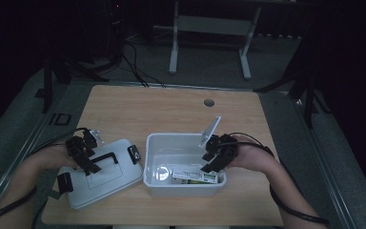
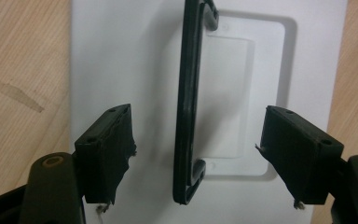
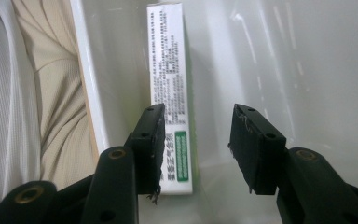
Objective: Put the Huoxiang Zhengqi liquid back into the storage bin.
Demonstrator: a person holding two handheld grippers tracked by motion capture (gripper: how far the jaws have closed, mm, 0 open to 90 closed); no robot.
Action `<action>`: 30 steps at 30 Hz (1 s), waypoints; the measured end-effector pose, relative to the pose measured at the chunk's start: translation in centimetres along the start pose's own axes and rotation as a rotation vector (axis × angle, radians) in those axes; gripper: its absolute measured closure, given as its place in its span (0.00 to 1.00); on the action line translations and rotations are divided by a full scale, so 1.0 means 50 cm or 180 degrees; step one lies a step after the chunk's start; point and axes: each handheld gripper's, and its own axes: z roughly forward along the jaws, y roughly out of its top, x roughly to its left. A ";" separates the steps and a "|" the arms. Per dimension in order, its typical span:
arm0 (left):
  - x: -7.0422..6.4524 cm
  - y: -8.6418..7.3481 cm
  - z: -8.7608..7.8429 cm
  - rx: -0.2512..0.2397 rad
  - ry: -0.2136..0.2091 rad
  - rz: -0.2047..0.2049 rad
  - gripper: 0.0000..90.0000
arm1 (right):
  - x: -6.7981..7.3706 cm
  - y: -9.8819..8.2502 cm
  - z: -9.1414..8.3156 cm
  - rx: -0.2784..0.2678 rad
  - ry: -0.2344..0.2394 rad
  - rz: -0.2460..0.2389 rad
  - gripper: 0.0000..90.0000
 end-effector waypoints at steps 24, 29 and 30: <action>0.002 0.004 0.010 -0.0078 0.0115 0.0011 0.38 | -0.058 -0.153 -0.068 -0.0610 -0.0439 0.0605 0.28; 0.009 -0.001 0.008 -0.0211 0.0021 0.0024 0.56 | -0.073 -0.199 -0.047 -0.0702 -0.0542 0.0746 0.18; 0.009 -0.001 0.009 -0.0219 0.0007 0.0023 0.58 | -0.076 -0.208 -0.042 -0.0665 -0.0524 0.0758 0.16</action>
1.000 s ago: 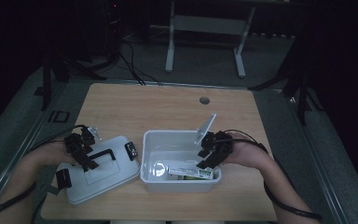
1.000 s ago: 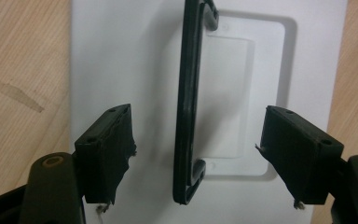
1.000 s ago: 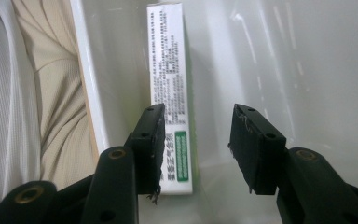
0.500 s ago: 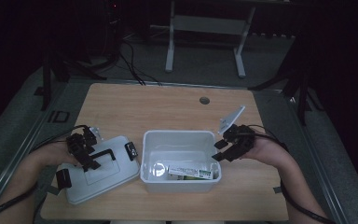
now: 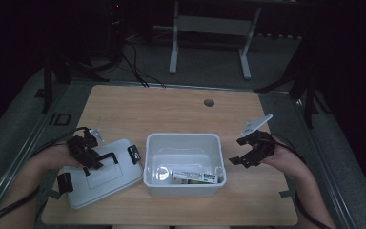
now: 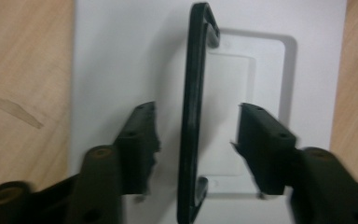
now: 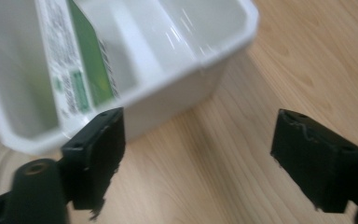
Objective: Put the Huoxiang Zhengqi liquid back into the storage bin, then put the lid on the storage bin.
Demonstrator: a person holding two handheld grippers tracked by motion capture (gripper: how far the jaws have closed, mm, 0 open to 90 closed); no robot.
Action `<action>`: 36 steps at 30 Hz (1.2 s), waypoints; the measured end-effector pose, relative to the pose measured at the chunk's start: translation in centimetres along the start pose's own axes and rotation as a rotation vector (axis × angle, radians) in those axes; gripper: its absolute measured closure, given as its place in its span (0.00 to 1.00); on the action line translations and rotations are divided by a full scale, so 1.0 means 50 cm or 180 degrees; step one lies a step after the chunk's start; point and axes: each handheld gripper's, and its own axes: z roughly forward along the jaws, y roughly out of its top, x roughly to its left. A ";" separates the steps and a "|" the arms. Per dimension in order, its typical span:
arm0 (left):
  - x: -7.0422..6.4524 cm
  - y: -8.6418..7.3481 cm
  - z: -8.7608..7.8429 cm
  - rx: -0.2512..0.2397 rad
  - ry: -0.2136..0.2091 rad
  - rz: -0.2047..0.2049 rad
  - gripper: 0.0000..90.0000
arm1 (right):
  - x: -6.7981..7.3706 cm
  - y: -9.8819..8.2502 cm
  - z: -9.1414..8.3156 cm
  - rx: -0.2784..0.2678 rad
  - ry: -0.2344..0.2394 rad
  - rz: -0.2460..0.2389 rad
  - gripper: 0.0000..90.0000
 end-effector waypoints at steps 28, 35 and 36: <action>0.004 -0.003 -0.017 0.0160 -0.0142 0.0099 0.93 | -0.034 -0.149 0.097 0.0115 -0.0061 0.0457 0.16; -0.005 -0.010 -0.063 0.0150 -0.0118 0.0130 0.93 | -0.031 -0.157 0.104 0.0122 -0.0054 0.0497 0.16; -0.005 -0.010 -0.073 0.0131 -0.0102 0.0139 0.93 | -0.031 -0.158 0.105 0.0114 -0.0058 0.0500 0.16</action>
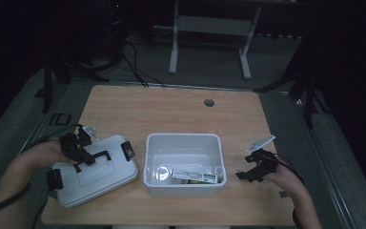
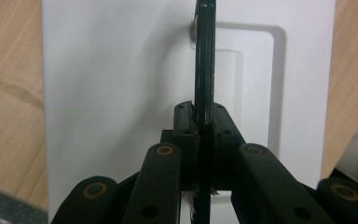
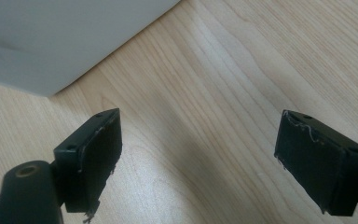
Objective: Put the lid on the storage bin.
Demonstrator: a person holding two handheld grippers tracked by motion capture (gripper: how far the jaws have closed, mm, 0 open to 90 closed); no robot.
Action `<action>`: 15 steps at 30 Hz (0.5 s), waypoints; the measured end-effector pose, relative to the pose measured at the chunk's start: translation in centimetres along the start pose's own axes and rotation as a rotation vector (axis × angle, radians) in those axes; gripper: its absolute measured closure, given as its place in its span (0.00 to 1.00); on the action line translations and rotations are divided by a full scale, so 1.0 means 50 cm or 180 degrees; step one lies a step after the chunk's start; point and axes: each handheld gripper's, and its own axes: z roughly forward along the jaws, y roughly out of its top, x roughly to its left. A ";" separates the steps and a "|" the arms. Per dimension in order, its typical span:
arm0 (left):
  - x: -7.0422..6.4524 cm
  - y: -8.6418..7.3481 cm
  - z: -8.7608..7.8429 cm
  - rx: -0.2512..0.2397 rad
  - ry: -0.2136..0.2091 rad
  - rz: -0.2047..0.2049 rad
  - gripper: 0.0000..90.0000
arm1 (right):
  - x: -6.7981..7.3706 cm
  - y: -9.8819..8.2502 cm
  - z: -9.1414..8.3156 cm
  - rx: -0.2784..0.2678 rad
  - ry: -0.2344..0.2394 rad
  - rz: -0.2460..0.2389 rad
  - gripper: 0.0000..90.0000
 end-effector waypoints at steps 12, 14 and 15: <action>-0.019 0.017 -0.126 -0.0124 0.0150 0.0020 0.93 | -0.001 -0.001 -0.004 -0.0013 -0.0055 0.0045 0.16; -0.025 0.027 -0.145 -0.0151 0.0186 0.0048 0.93 | 0.000 -0.001 -0.004 -0.0022 -0.0047 0.0050 0.16; -0.027 0.032 -0.155 -0.0161 0.0186 0.0064 0.93 | 0.001 -0.001 -0.004 -0.0022 -0.0045 0.0045 0.16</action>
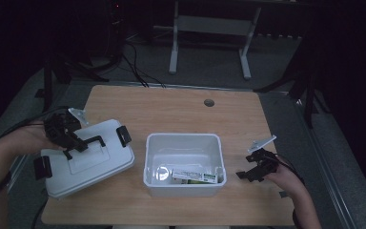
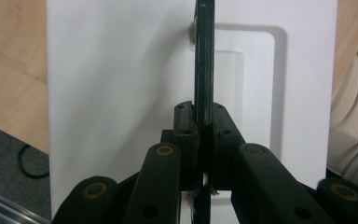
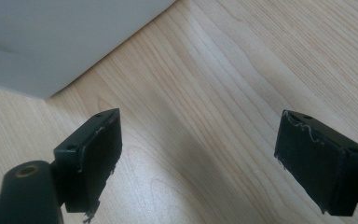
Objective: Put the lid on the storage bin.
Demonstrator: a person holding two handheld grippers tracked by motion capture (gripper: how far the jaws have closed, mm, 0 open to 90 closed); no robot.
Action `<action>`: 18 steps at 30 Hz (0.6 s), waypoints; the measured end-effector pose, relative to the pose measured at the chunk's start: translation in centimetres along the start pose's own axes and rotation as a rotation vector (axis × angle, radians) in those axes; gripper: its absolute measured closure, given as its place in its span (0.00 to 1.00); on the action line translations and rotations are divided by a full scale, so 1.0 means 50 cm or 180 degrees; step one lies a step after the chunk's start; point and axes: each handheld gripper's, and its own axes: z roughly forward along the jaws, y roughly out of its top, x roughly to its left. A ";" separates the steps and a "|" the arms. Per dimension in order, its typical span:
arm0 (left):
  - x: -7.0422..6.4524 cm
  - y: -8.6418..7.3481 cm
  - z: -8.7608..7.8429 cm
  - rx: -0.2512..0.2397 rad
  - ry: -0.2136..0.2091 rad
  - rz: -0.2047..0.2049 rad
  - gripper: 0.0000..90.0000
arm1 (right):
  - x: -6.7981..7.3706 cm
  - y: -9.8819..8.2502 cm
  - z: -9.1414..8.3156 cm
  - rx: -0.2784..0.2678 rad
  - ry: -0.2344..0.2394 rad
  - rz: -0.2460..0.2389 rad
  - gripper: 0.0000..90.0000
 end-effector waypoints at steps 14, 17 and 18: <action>-0.042 0.097 -0.040 -0.0116 -0.0014 0.0313 0.93 | 0.007 0.001 0.002 -0.0002 0.0015 -0.0049 0.16; -0.050 0.116 -0.040 -0.0147 -0.0036 0.0358 0.93 | 0.008 0.000 0.003 0.0014 0.0014 -0.0051 0.16; -0.054 0.124 -0.039 -0.0147 -0.0037 0.0372 0.93 | 0.008 0.000 0.003 0.0013 0.0011 -0.0055 0.16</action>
